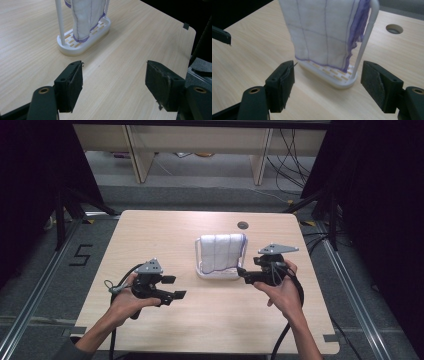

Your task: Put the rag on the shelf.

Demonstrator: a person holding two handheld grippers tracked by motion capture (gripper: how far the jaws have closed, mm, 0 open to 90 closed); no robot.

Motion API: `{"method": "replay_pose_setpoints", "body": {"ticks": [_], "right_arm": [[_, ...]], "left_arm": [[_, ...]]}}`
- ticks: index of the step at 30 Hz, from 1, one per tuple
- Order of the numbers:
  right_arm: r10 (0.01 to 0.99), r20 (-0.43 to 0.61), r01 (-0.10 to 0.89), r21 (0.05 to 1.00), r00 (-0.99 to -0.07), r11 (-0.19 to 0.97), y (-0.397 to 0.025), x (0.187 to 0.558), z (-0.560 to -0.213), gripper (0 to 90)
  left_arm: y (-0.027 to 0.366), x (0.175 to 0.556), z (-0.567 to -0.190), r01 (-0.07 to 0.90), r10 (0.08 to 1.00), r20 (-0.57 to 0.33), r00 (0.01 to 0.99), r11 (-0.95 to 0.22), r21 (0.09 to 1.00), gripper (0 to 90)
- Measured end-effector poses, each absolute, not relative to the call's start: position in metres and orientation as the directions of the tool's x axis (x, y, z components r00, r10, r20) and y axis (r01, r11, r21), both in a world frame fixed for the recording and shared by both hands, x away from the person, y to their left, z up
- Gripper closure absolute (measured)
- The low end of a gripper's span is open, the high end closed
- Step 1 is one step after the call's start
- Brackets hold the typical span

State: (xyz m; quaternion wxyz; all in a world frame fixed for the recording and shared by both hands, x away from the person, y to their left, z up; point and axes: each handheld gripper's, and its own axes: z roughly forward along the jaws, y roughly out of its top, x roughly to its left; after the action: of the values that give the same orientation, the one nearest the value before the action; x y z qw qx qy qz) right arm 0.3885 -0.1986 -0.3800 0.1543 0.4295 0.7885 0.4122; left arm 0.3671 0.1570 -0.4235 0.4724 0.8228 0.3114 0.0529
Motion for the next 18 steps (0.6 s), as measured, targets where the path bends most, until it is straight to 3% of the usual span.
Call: {"method": "replay_pose_setpoints", "body": {"ticks": [18], "right_arm": [[0.765,0.112,0.53,0.783,-0.634,0.325,-0.187,0.355,-0.415,25.0]], "left_arm": [[0.166,0.342,-0.45,0.444,0.561,-0.18,0.808,-0.381,0.811,27.9]]}}
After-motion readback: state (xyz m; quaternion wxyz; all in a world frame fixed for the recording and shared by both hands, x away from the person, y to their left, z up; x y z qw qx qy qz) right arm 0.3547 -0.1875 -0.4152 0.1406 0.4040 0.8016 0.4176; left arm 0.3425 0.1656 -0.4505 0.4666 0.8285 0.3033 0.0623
